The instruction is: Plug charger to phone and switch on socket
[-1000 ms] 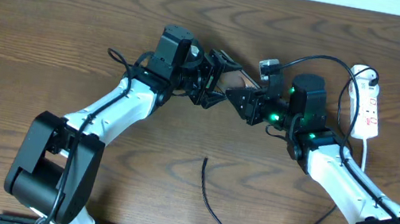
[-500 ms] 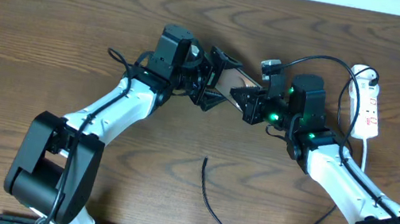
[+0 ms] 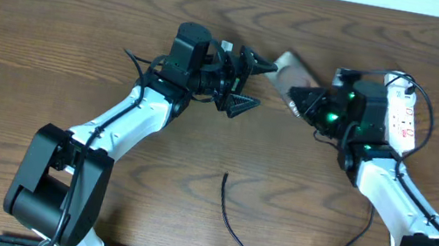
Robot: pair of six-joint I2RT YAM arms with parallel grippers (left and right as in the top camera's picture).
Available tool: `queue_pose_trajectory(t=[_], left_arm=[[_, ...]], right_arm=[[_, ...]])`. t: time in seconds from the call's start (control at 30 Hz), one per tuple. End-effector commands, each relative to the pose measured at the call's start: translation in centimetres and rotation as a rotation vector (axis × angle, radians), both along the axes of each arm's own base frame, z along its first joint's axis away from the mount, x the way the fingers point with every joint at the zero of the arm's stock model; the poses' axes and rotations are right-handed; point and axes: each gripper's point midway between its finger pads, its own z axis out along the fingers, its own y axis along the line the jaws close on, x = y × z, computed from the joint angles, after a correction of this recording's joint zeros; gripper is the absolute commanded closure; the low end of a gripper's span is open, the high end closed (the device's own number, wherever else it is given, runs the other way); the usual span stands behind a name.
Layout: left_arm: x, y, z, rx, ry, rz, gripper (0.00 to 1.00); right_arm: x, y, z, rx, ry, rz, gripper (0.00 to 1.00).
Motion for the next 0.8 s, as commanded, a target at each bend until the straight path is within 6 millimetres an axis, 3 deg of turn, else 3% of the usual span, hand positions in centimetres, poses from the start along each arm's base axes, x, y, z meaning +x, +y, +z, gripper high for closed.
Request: queue_pose_trajectory(t=[0.0,0.07,0.2,0.4,0.5,0.77], left_arm=[[0.0,0.2,1.6,-0.024,-0.039,-0.021,0.07],[0.8,1.3,1.6,-0.024,-0.04,0.007,0.07],[2.5,3.6,1.5,-0.017,-0.041,0.074,0.07],[5.5,7.1,0.8,0.037,-0.058,0.236,0.07],[5.9,7.4,0.7,0.049,-0.055,0.269,0.07],[6.4,7.6,0.7,0.023,0.017,0.331,0.07]], right_arm=[[0.2,0.3,0.8,0.305,0.247,-0.178,0.98],[-0.6,1.3,1.2,0.448,0.378,-0.192,0.98],[-1.5,2.6,2.2,0.568,0.483,-0.154,0.98],[-1.6,4.3,5.3,0.639,0.414,-0.032,0.99],[-1.5,5.8,6.9,0.654,0.344,0.02,0.98],[-1.8,8.9,8.1,0.675,0.304,0.017,0.99]])
